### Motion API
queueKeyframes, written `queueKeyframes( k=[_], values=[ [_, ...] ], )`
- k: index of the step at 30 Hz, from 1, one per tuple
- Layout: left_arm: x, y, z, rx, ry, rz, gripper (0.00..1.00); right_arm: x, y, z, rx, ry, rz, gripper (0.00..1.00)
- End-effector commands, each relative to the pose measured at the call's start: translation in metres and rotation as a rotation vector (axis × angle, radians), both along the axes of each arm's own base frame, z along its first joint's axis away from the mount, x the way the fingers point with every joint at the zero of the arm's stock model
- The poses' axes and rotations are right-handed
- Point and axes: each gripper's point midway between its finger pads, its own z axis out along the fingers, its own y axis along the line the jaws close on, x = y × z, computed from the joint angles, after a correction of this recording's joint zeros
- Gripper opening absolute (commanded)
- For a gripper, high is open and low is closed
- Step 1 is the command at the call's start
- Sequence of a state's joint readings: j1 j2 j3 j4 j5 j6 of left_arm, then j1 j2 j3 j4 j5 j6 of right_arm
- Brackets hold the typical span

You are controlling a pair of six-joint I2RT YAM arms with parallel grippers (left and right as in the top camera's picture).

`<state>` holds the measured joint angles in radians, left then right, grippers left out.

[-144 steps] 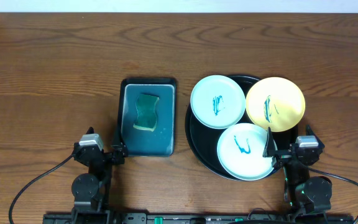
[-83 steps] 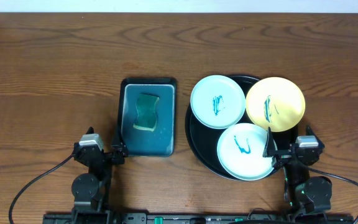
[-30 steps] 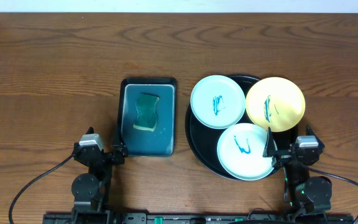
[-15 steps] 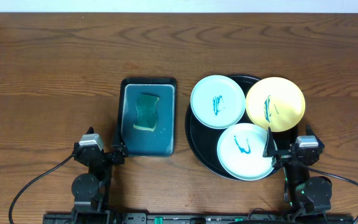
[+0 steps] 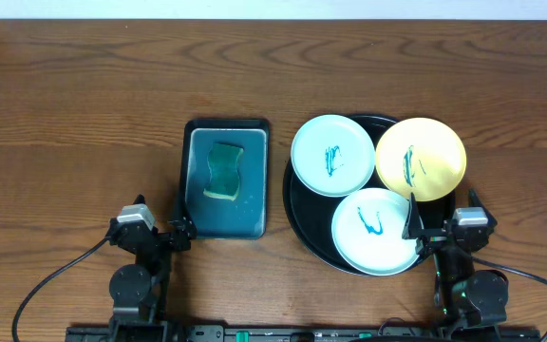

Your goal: Clean dirty plates on tray and stack at the side

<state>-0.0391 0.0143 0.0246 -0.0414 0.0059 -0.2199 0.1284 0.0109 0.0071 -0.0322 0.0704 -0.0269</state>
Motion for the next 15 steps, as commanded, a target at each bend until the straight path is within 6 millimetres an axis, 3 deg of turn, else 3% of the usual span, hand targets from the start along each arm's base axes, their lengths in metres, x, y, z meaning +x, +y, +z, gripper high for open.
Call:
queueKeyframes(
  k=[1, 6, 15],
  values=[
    [-0.003, -0.001, -0.015, -0.047, 0.084, -0.002, 0.76, 0.000, 0.006, 0.007, 0.044, -0.025, 0.032, 0.99],
    [-0.008, -0.001, -0.011, -0.043, 0.188, 0.001, 0.76, -0.001, 0.006, 0.002, 0.074, -0.003, 0.030, 0.99],
    [-0.003, -0.001, 0.016, -0.036, 0.370, 0.005, 0.76, -0.007, 0.002, 0.002, 0.073, 0.116, 0.009, 0.99]
  ],
)
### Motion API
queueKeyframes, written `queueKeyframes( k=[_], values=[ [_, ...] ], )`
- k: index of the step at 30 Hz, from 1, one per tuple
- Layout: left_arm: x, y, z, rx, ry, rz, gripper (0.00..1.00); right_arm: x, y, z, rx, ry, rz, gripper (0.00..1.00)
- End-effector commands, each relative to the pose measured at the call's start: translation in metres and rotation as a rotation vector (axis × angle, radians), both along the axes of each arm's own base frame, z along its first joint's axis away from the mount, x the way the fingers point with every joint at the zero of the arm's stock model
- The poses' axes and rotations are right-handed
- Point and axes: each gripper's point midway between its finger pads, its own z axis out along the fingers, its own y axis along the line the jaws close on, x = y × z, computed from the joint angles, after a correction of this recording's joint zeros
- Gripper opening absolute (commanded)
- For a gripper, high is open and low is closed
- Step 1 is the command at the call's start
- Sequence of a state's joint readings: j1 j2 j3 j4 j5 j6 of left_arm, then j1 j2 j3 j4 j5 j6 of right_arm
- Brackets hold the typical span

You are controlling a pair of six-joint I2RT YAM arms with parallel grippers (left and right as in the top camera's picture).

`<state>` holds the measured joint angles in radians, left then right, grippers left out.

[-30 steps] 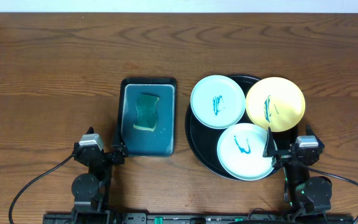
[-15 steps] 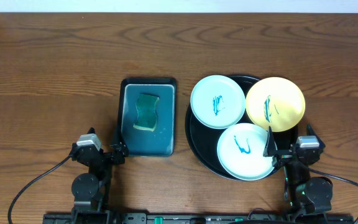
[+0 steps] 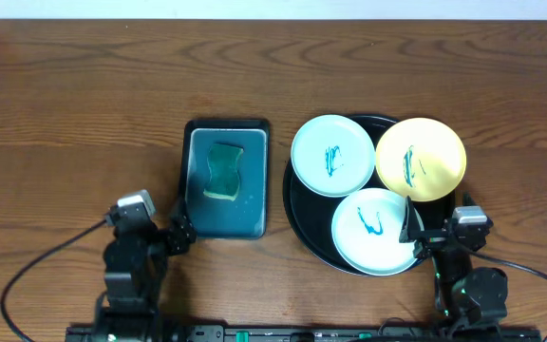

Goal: Clean dirty plates on tray and stack at the side
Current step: 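Reach the left gripper down to the green sponge in the water tray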

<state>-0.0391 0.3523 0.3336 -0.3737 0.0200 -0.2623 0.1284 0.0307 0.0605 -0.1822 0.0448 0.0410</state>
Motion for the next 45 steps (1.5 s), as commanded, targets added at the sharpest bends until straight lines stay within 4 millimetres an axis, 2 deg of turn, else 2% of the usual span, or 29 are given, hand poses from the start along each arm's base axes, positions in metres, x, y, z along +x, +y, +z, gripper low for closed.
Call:
queueKeyframes(
  k=[1, 7, 17, 22, 26, 27, 28, 29, 32, 35, 39, 45],
  values=[
    [0.006, 0.001, 0.023, -0.003, 0.030, 0.006, 0.76, -0.003, -0.002, 0.019, 0.015, 0.014, -0.011, 0.99],
    [0.012, 0.000, 0.036, 0.002, 0.161, 0.007, 0.76, -0.002, -0.001, 0.023, 0.056, 0.164, -0.026, 0.99],
    [0.016, 0.000, 0.058, 0.012, 0.418, 0.007, 0.76, 0.005, 0.001, 0.012, 0.030, 0.489, -0.039, 0.99],
    [-0.001, 0.001, 0.044, 0.020, 0.605, 0.008, 0.76, 0.009, 0.002, 0.010, 0.005, 0.575, -0.032, 0.99],
    [-0.014, 0.002, 0.030, 0.024, 0.703, 0.008, 0.76, 0.006, 0.026, 0.010, 0.064, 0.591, 0.096, 0.99],
    [-0.015, 0.002, 0.029, 0.024, 0.712, 0.008, 0.76, 0.006, 0.029, 0.011, 0.072, 0.592, 0.113, 0.99],
    [-0.014, 0.002, 0.028, 0.024, 0.715, 0.008, 0.97, 0.006, 0.031, 0.011, 0.076, 0.592, 0.122, 0.99],
    [-0.014, 0.002, 0.028, 0.024, 0.714, 0.008, 0.99, 0.006, 0.031, 0.012, 0.078, 0.587, 0.125, 0.99],
    [-0.012, 0.002, 0.027, 0.024, 0.716, 0.008, 0.98, 0.007, 0.030, 0.012, 0.073, 0.584, 0.114, 0.99],
    [-0.011, 0.001, 0.028, 0.024, 0.710, 0.008, 0.98, 0.009, 0.013, 0.007, 0.052, 0.596, 0.016, 0.96],
    [0.007, -0.002, 0.036, -0.016, 0.632, 0.025, 0.98, 0.008, 0.006, -0.005, 0.063, 0.654, -0.043, 0.97],
    [0.039, -0.021, 0.055, -0.100, 0.484, -0.055, 0.98, 0.008, 0.006, -0.024, 0.047, 0.737, -0.048, 0.98]
  ],
)
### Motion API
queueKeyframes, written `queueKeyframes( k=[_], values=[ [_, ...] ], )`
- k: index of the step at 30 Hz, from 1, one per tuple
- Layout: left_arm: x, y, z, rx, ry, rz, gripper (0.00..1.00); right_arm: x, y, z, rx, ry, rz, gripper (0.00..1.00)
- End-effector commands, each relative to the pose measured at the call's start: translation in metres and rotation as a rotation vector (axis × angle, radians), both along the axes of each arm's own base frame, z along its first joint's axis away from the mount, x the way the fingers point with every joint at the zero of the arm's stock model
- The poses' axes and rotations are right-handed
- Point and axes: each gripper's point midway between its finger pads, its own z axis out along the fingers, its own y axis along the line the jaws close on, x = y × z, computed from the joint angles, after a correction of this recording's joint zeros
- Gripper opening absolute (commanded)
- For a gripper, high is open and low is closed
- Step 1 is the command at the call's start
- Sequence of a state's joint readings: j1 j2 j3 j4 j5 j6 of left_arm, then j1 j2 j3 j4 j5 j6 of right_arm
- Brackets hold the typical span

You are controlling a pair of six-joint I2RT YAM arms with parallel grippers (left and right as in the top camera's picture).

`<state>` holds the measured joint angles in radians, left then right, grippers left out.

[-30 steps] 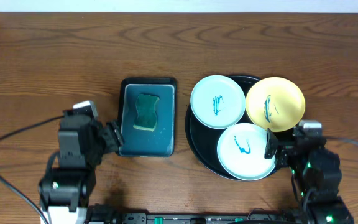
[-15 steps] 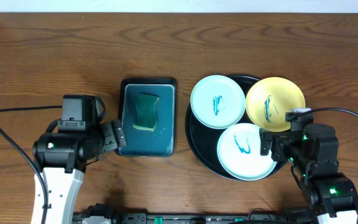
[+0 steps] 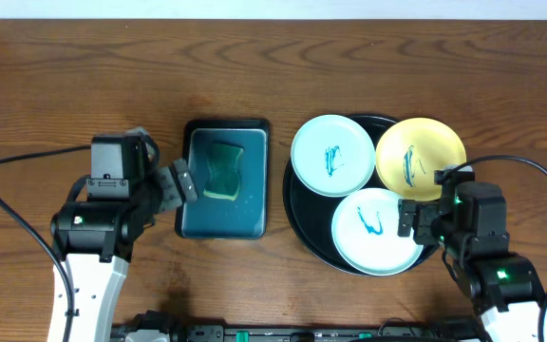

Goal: Clean dirty plates on tray and stack at the side
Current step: 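Reach the left gripper down to the green sponge in the water tray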

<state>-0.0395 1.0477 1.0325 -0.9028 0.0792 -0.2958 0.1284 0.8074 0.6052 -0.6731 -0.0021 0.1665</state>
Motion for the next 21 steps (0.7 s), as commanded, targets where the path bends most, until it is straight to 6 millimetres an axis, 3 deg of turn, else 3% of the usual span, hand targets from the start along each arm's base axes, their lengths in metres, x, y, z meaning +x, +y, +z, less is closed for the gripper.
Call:
queueKeyframes(
  k=[1, 5, 8, 17, 21],
  values=[
    [0.014, -0.011, 0.014, -0.067, -0.065, -0.020, 0.98, 0.004, -0.003, -0.001, -0.007, 0.020, -0.026, 0.98],
    [0.033, -0.014, 0.020, -0.059, -0.128, -0.049, 1.00, 0.004, -0.003, -0.015, -0.016, 0.080, -0.026, 0.93],
    [0.042, -0.024, 0.014, -0.023, -0.124, -0.129, 0.98, 0.005, -0.002, -0.024, -0.021, 0.116, -0.026, 0.91],
    [0.061, -0.054, -0.051, 0.009, 0.057, -0.245, 0.86, 0.006, -0.005, -0.036, -0.056, 0.164, -0.011, 0.91],
    [0.070, -0.059, -0.077, 0.012, 0.116, -0.255, 0.84, 0.006, -0.005, -0.036, -0.055, 0.163, -0.011, 0.96]
  ],
)
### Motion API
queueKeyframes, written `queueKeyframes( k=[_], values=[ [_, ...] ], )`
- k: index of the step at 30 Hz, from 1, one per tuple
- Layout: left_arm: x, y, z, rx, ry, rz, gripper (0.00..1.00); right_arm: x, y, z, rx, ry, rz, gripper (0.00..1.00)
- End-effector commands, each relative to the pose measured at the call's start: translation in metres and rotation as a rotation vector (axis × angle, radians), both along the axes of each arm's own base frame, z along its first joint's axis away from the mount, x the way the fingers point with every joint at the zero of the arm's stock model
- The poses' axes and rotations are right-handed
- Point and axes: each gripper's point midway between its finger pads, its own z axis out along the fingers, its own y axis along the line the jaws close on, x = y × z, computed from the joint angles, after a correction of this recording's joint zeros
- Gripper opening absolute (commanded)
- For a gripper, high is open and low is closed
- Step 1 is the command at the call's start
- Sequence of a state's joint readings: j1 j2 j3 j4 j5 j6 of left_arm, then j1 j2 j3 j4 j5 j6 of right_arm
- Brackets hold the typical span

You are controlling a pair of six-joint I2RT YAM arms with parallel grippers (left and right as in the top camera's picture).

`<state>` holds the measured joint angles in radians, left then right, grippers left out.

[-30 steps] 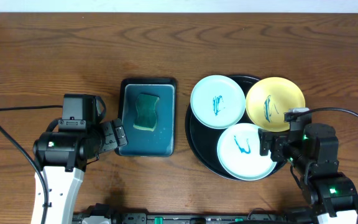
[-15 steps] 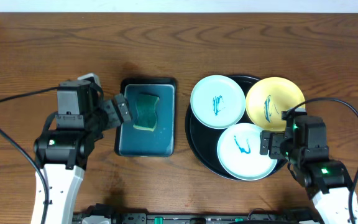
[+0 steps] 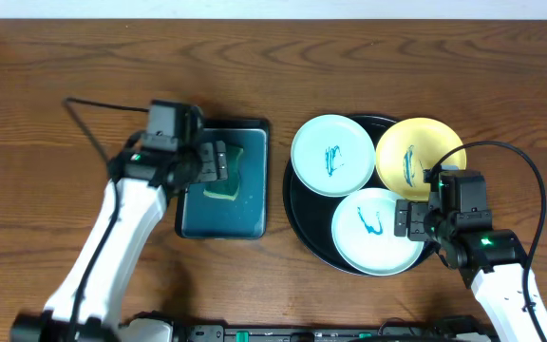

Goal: Clean dirty plates on tray and stack at the side
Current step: 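Reach the left gripper down to the green sponge in the water tray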

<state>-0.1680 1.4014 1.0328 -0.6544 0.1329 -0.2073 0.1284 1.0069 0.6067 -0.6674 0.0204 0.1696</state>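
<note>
A green sponge [image 3: 228, 171] lies in a small dark teal rectangular tray [image 3: 224, 214]. My left gripper [image 3: 216, 163] hovers open over the sponge's left edge. On the round black tray [image 3: 297, 204] sit three plates, each with teal scribbles: a pale blue one [image 3: 332, 155], a yellow one [image 3: 421, 157] and a white one [image 3: 376, 231] at the front. My right gripper [image 3: 405, 220] is open at the white plate's right rim, just below the yellow plate.
The brown wooden table [image 3: 65, 66] stretches out to the left and back. A black cable [image 3: 103, 104] from the left arm loops over the table to the left of the sponge tray.
The left arm has swung right and back, so its gripper went from the sponge tray's left rim to over the sponge. The right gripper shifted slightly left at the white plate's rim.
Both arms first sat folded at the front edge, left by the sponge tray's front corner, right by the white plate. Then both were raised and extended. Now the left gripper is over the sponge and the right at the white plate's rim. Plates and sponge have not moved.
</note>
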Motion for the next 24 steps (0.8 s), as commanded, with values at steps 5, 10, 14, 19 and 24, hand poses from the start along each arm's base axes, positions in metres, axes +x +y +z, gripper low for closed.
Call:
queueKeyframes(
  k=[5, 10, 14, 19, 24],
  values=[
    [0.019, -0.007, -0.034, 0.011, 0.052, -0.025, 0.79, 0.006, -0.001, 0.008, -0.013, -0.027, 0.006, 0.96],
    [0.025, -0.013, -0.056, 0.017, 0.087, -0.038, 0.74, 0.006, -0.001, 0.008, -0.013, -0.027, 0.005, 0.97],
    [0.026, -0.020, -0.075, 0.025, 0.121, -0.058, 0.74, 0.006, -0.001, 0.008, -0.013, -0.027, 0.005, 0.97],
    [0.026, -0.026, -0.101, 0.034, 0.165, -0.074, 0.74, 0.006, -0.001, 0.008, -0.013, -0.027, 0.005, 0.97],
    [0.024, -0.018, -0.120, 0.090, 0.206, -0.058, 0.58, 0.006, -0.001, 0.008, -0.013, -0.027, 0.005, 0.97]
  ],
)
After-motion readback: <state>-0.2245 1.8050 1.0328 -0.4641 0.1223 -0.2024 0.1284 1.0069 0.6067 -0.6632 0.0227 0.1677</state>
